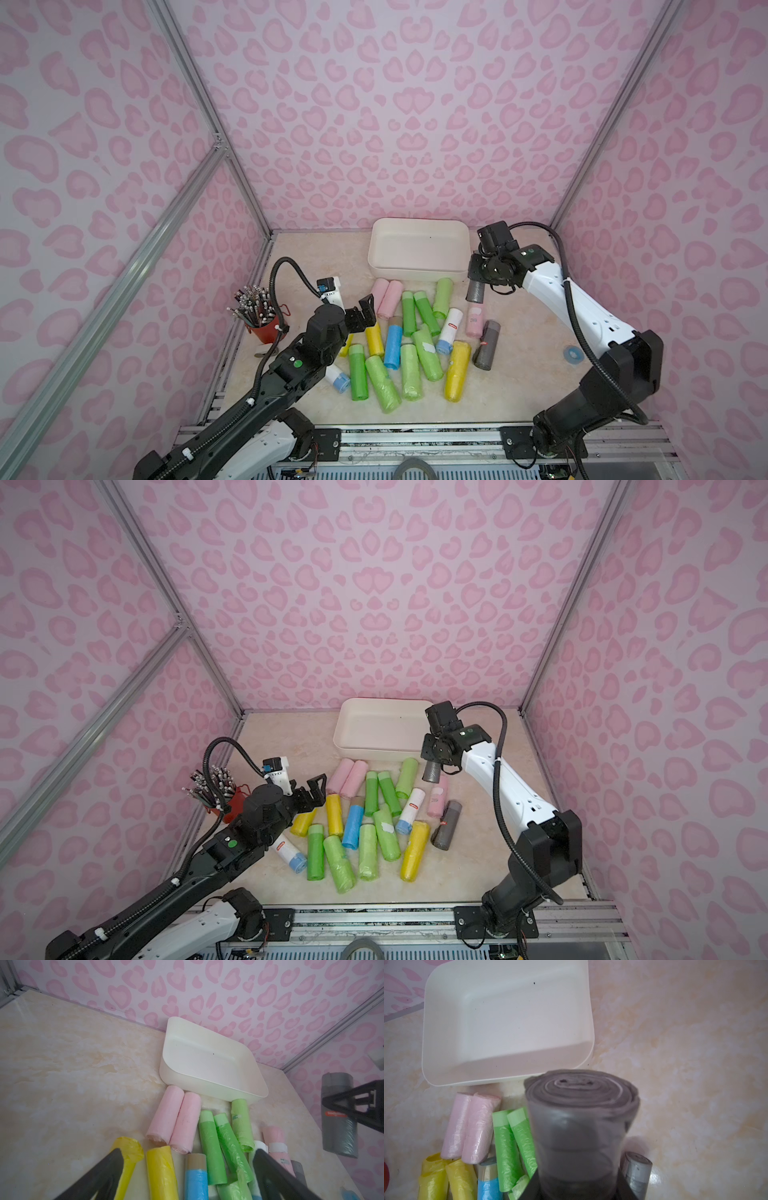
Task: Put the roll of trash bags into the storage box
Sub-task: Place the roll of trash bags in the storage box.
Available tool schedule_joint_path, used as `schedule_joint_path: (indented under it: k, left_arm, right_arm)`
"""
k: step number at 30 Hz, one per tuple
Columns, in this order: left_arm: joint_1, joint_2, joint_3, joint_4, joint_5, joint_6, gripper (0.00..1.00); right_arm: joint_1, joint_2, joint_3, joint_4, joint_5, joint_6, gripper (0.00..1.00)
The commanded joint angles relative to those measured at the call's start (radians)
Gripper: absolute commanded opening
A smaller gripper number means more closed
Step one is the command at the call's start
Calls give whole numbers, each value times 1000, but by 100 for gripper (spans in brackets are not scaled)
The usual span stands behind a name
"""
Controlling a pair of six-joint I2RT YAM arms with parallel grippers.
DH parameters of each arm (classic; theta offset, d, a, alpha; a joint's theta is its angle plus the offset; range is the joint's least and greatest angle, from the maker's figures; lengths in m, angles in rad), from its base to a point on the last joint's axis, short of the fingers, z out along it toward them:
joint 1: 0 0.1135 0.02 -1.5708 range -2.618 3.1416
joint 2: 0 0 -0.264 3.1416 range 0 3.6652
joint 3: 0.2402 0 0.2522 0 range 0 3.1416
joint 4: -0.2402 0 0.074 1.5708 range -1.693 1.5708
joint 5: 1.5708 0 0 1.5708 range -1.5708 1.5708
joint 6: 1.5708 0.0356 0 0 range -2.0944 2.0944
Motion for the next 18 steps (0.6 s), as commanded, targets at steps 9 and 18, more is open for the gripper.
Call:
schedule_joint_path:
  k: [9,18]
  left_arm:
    - [6,-157,-80,-10,-30,-13,100]
    - [33,-251,-107,-15,-30,-13,100]
  right_arm:
    - [-26,385,444,39,11,-238,16]
    - [-40,664,757,-63,42,-323,16]
